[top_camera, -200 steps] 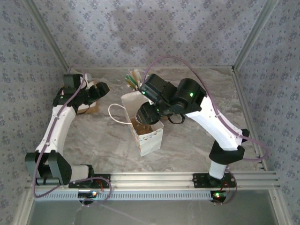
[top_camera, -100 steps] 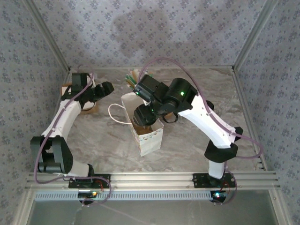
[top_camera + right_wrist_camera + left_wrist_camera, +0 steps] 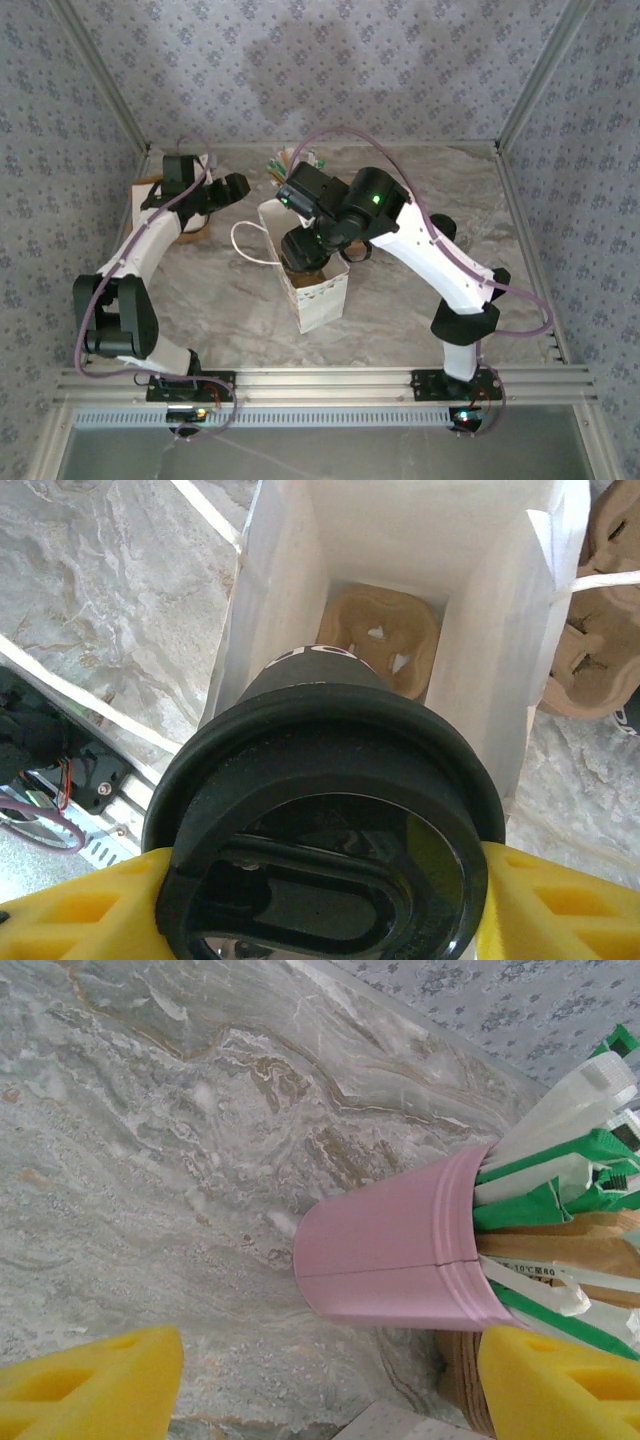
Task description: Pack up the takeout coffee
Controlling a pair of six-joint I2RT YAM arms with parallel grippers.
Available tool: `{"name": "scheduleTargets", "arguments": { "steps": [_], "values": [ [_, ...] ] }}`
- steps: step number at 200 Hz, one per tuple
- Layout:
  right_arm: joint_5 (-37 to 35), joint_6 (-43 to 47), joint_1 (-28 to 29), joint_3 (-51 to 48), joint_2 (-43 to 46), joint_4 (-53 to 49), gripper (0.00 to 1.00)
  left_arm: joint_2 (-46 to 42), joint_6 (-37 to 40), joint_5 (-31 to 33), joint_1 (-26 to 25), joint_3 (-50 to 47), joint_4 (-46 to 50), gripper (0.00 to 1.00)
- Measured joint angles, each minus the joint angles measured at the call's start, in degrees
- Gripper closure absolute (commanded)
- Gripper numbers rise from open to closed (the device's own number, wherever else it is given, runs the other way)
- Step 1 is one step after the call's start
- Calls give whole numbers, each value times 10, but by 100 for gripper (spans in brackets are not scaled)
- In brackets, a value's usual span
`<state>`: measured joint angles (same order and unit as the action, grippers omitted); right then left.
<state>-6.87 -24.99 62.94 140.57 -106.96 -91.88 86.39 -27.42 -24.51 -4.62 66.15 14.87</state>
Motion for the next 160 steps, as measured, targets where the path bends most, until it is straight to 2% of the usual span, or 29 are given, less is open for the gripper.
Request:
{"name": "scheduleTargets", "arguments": {
  "steps": [72, 160],
  "values": [
    [17, 2, 6, -35, 0, 0, 33, 24, 5, -4, -29, -12, -37, 23],
    [17, 2, 6, -80, 2, 0, 33, 4, 4, -13, -78, -89, -74, 24]
  ]
}}
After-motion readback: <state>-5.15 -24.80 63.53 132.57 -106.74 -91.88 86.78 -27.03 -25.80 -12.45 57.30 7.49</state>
